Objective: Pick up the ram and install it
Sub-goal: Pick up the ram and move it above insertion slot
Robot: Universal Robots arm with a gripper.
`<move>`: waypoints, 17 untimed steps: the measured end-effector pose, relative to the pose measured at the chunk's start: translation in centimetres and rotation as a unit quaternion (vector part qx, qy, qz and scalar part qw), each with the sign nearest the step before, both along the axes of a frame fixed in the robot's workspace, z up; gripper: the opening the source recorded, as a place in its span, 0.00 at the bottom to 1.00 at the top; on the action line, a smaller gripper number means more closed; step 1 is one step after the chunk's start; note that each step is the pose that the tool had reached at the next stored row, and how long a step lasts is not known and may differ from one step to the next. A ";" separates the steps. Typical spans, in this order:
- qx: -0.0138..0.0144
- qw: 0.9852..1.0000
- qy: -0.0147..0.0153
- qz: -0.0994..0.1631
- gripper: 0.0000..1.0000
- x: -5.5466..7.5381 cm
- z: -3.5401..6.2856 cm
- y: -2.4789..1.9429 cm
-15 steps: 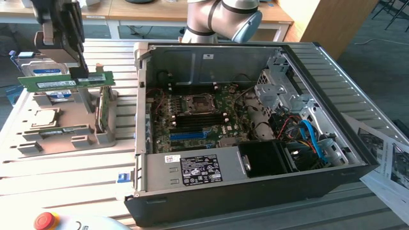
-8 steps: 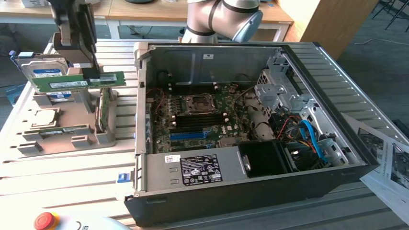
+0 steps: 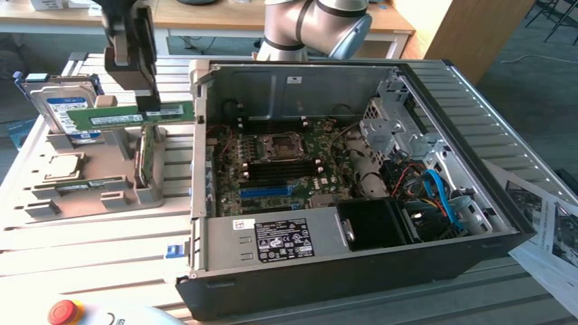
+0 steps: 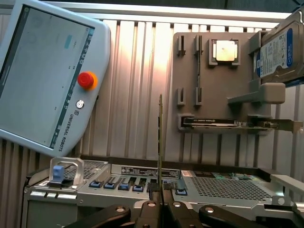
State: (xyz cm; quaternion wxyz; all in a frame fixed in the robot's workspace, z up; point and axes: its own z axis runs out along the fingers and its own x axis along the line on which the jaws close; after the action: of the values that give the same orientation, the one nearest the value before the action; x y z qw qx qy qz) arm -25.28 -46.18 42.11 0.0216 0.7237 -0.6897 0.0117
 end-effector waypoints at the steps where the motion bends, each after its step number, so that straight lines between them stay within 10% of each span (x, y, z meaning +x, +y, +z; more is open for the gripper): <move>1: 0.000 1.000 0.000 0.000 0.12 0.3 0.00 -0.02; 17: 0.000 1.000 0.000 0.000 0.12 5.0 0.00 -0.24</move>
State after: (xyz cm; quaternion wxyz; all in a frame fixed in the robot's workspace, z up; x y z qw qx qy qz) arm -20.29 -46.42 42.11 0.0217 0.7237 -0.6897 0.0117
